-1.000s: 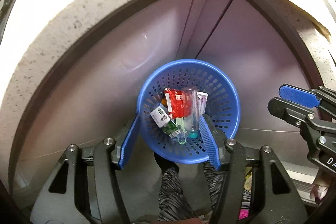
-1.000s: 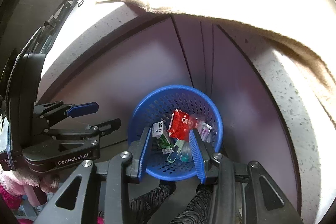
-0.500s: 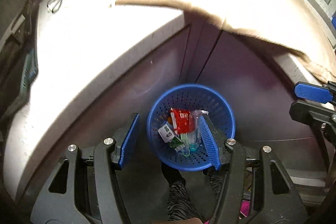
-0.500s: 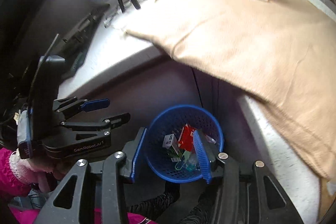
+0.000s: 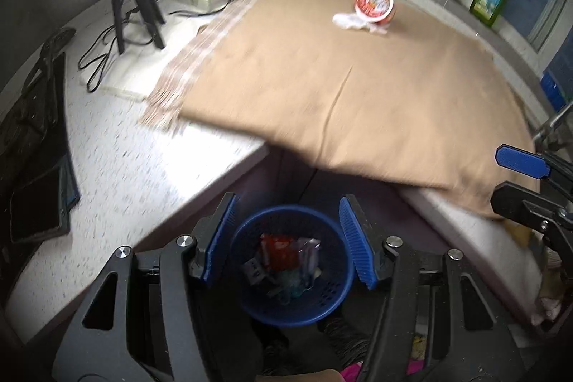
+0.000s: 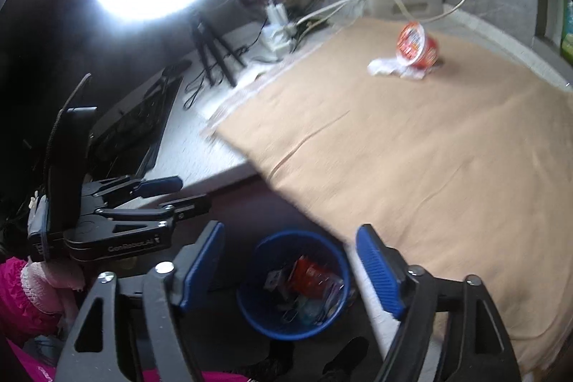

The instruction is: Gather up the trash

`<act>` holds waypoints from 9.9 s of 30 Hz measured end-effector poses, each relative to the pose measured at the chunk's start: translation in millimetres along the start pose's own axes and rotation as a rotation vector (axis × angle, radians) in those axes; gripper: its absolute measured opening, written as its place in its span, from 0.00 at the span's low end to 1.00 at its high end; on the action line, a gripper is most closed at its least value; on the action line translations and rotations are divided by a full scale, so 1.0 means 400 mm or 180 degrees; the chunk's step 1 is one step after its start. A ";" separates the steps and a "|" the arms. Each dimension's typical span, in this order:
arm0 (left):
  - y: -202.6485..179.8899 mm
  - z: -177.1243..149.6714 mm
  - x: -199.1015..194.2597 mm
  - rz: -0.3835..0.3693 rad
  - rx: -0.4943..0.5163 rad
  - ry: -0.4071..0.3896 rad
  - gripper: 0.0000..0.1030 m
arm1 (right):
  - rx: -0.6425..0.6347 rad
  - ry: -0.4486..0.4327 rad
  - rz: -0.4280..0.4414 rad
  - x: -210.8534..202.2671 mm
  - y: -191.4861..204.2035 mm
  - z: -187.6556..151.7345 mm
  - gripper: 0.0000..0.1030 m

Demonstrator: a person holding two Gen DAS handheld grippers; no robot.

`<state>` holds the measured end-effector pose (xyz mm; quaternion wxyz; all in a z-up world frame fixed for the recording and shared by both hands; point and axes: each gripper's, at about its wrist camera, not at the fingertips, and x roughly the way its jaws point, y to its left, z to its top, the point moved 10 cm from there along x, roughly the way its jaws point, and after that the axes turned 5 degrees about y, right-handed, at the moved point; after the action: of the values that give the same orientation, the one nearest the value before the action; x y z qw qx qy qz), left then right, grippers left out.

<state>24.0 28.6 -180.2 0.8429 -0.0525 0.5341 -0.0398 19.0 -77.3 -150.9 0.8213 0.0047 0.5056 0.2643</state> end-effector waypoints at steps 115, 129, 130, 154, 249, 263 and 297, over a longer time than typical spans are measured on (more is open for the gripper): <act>-0.026 0.242 0.083 0.0095 0.0278 -0.0149 0.08 | 0.0451 -0.0027 -0.0387 0.061 -0.290 0.246 0.04; 0.111 -0.032 0.009 -0.0122 0.0306 0.0015 0.08 | 0.0561 0.0007 -0.0440 0.027 -0.034 0.022 0.04; 0.114 -0.050 0.009 -0.0137 0.0319 0.0036 0.08 | 0.0561 0.0022 -0.0447 0.029 -0.025 0.009 0.04; 0.069 -0.420 0.203 -0.0090 0.0576 0.0773 0.08 | 0.0538 0.0705 -0.0567 0.230 0.078 -0.300 0.04; -0.014 -0.025 -0.097 -0.0071 0.0172 -0.0272 0.49 | 0.0540 -0.0277 -0.0582 -0.127 0.006 -0.058 0.45; -0.118 0.123 -0.186 -0.0185 0.0270 -0.0661 0.70 | 0.0594 -0.0629 -0.0858 -0.261 -0.072 0.052 0.75; -0.154 0.231 -0.246 -0.0135 0.0127 -0.0884 0.99 | 0.0544 -0.0970 -0.1001 -0.337 -0.130 0.172 1.00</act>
<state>64.8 -16.0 -44.8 0.9086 -0.0520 0.4101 -0.0605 51.3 -163.4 -19.9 0.9158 0.0352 0.3908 0.0855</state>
